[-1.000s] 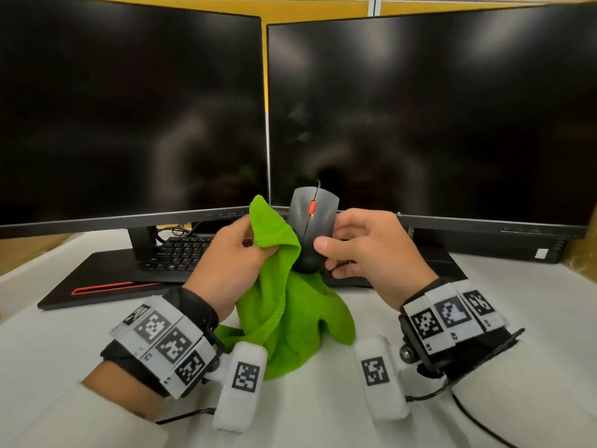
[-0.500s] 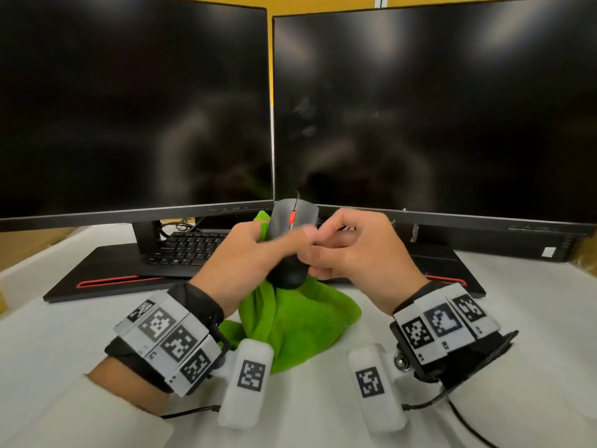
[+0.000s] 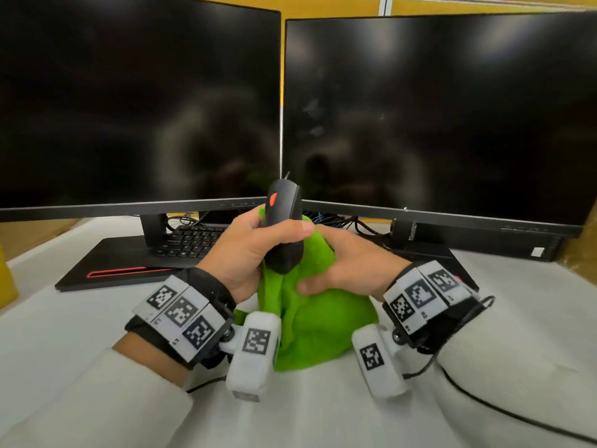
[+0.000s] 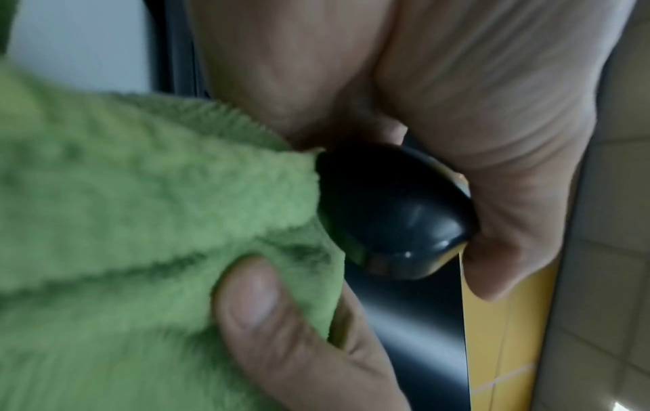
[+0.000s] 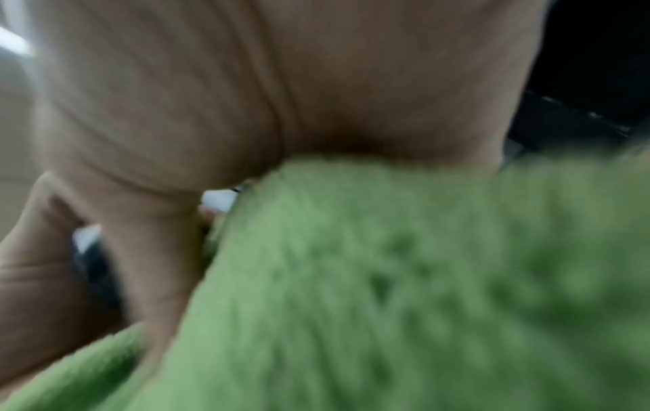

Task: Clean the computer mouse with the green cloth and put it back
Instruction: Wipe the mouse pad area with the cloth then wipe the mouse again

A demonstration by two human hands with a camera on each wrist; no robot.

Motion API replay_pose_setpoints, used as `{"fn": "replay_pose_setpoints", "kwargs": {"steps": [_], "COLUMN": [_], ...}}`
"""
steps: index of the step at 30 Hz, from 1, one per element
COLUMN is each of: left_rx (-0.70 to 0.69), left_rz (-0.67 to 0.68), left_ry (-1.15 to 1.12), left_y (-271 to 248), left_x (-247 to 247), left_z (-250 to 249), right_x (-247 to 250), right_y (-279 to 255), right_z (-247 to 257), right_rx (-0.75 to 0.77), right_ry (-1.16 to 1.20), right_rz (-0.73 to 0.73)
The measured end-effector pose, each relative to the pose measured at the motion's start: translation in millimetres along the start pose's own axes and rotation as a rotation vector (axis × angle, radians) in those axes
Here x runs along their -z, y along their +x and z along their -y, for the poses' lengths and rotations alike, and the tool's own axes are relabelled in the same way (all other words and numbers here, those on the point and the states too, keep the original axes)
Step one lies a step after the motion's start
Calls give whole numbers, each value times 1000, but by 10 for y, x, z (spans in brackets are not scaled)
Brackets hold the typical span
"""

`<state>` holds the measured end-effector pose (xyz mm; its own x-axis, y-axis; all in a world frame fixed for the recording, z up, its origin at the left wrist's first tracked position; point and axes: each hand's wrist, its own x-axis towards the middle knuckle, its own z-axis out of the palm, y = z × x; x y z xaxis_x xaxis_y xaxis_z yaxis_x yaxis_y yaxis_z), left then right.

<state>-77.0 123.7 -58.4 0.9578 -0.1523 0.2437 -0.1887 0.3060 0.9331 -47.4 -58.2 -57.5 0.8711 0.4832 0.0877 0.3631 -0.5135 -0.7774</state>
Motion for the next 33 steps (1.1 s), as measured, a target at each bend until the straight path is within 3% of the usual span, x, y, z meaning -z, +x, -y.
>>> {"fn": "replay_pose_setpoints", "kwargs": {"steps": [3,9,13,15,17,20,26,28,33], "left_rx": [50,151,128,131,143,159,191,208,234], "left_rz": [-97,-245,-325,-376,-400,-438,-513,-520,-531], "left_ry": [-60,-21,-25,-21,-31,-34,-53,-62,-71], "left_y": [34,62,100,109,120,121,171,180,178], "left_x": [48,99,115,166,196,170,230,250,269], "left_z": [-27,32,78,86,93,68,18,3,3], "right_x": [150,509,764,717,670,466,28,-71,-29], "right_y": [-30,-258,-348,-300,-151,111,603,675,740], "right_z": [48,-32,36,166,228,292,206,158,11], "right_rx": [-14,-134,-188,-127,-125,-151,-160,-183,-134], "right_ry": [-98,319,290,376,444,136,-621,-745,-801], "right_rz": [-188,-465,-793,-837,-758,-476,-104,2,-50]}}
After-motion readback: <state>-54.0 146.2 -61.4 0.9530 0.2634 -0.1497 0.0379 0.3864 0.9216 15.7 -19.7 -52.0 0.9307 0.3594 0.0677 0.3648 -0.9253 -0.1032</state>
